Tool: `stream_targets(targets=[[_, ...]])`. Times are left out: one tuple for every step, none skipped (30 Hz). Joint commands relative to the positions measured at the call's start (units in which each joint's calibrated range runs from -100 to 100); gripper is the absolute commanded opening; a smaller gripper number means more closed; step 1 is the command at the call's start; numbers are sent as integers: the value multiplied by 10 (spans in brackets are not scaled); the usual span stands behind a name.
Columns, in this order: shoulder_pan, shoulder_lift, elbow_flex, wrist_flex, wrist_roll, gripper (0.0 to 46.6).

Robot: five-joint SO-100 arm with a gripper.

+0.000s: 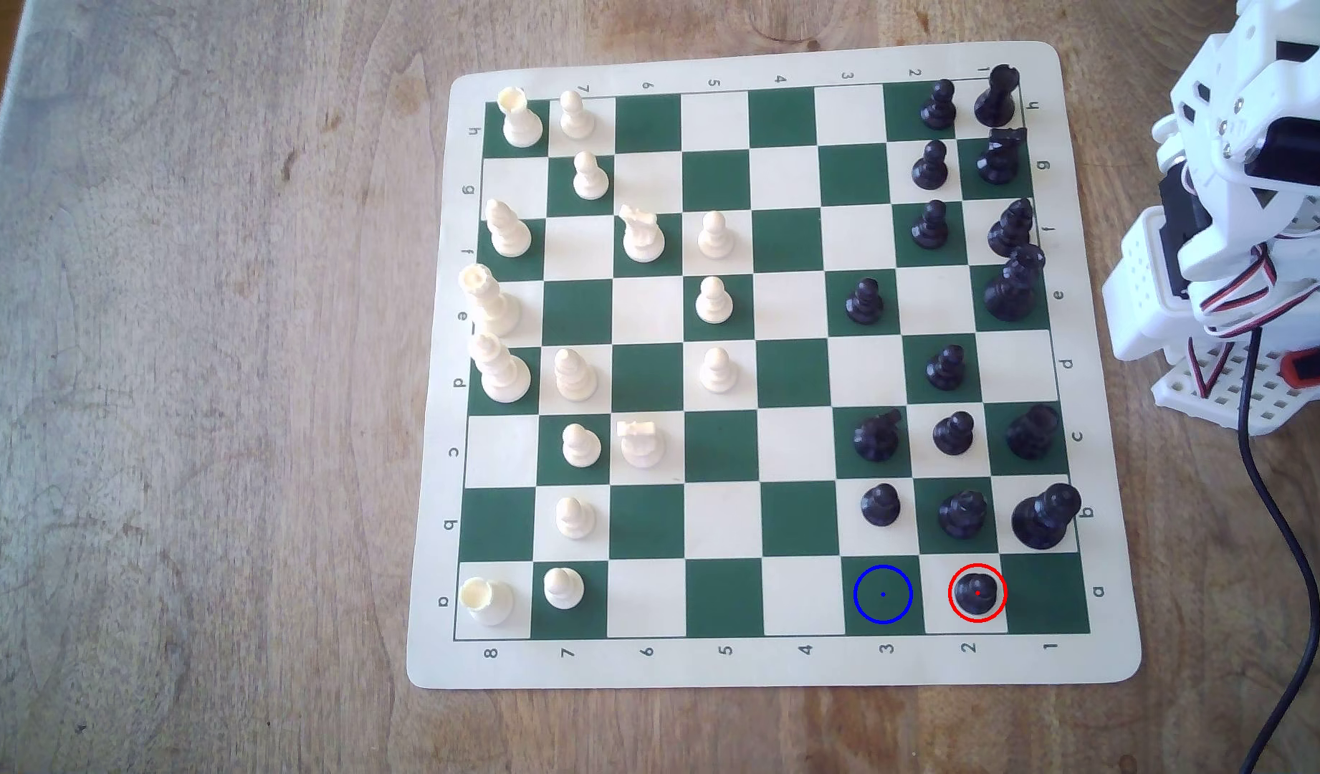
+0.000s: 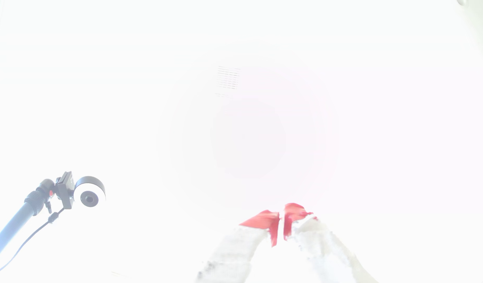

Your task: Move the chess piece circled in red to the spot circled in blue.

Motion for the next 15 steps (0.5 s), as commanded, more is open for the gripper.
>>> stream_targets(targets=[[-8,-4,-23,-135,-7,2],[-9,-4,-29,-121,-7,2],[-10,-4,-36,-102,-7,2],[-12,-4,-43,-84,-7,2],[-14,-4,-51,-60,-7,2],[-14,-4,-59,-37,-7,2],[-14,-4,-69,-11,-7,2],[-14,-4,-81,19,-7,2],[-14,-4,-102,77,-7,2],[-12,-4,-115,110,-7,2],[-9,-4,-131,151,-7,2],[-18,-4,-146,187,-7,2],[-1,-3,-177,272,-8,2],[-3,0,-188,301,-10,2],[-6,4,-192,311,-11,2]])
